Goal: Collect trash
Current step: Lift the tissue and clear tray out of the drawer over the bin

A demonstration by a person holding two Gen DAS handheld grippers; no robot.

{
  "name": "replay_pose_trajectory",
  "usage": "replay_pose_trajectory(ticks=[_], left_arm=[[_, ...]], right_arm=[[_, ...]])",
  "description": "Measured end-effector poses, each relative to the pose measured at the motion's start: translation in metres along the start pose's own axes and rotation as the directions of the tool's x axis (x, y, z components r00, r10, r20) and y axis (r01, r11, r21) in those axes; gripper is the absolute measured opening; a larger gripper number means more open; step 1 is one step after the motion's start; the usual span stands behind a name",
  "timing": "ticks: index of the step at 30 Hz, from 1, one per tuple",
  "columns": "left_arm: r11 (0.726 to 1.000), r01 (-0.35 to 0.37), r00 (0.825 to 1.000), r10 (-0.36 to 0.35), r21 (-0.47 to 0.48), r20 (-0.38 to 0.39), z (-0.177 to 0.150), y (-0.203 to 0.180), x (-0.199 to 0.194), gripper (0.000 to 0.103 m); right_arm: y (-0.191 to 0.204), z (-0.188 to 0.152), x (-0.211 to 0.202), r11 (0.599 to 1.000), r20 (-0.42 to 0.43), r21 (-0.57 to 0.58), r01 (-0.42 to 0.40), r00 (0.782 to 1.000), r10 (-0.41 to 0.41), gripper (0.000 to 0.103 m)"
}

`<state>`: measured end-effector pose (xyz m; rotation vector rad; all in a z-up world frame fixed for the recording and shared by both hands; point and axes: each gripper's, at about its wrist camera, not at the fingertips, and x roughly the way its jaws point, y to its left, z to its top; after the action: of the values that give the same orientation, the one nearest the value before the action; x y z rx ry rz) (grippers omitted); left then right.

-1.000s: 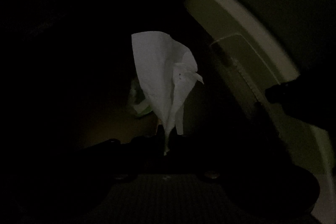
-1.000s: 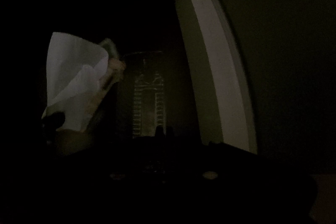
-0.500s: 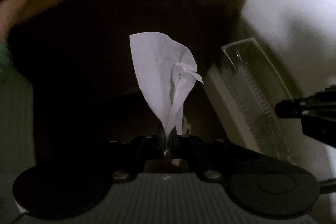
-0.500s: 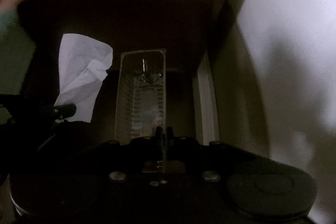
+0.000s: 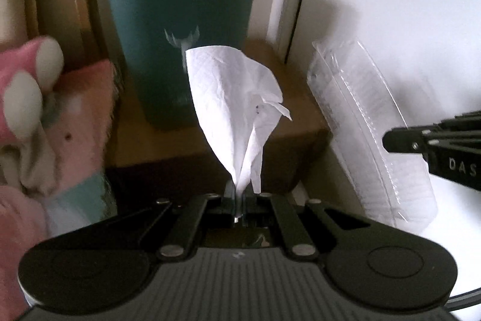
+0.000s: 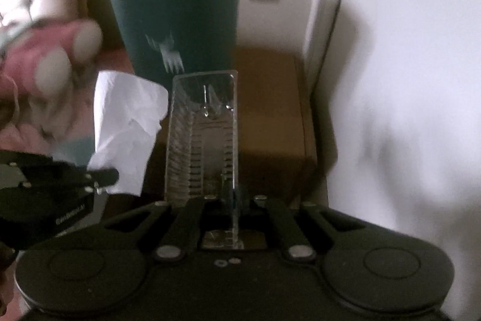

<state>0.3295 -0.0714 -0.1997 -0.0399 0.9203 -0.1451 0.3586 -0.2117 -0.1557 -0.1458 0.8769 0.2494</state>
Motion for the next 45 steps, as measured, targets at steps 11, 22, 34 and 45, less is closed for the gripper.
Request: replay_pose_trajectory(ticks=[11, 22, 34, 45], left_arm=[[0.999, 0.036, 0.996, -0.039, 0.041, 0.083, 0.092, 0.045, -0.075, 0.004], [1.000, -0.005, 0.991, 0.002, 0.015, 0.135, 0.168, 0.074, -0.073, 0.004], [0.992, -0.129, 0.989, 0.129, -0.011, 0.075, 0.259, 0.080, 0.004, 0.004], [0.983, -0.183, 0.981, 0.183, 0.006, -0.069, 0.282, 0.067, 0.066, 0.004]], right_arm=[[0.034, 0.088, -0.068, 1.000, 0.112, 0.029, 0.006, 0.994, -0.009, 0.001], [0.034, 0.163, -0.064, 0.999, 0.180, 0.041, 0.000, 0.984, -0.007, 0.001], [0.005, 0.250, 0.028, 0.999, 0.138, 0.014, -0.045, 0.989, 0.043, 0.001], [-0.004, 0.277, 0.107, 0.997, 0.016, 0.018, -0.072, 0.997, 0.072, 0.001]])
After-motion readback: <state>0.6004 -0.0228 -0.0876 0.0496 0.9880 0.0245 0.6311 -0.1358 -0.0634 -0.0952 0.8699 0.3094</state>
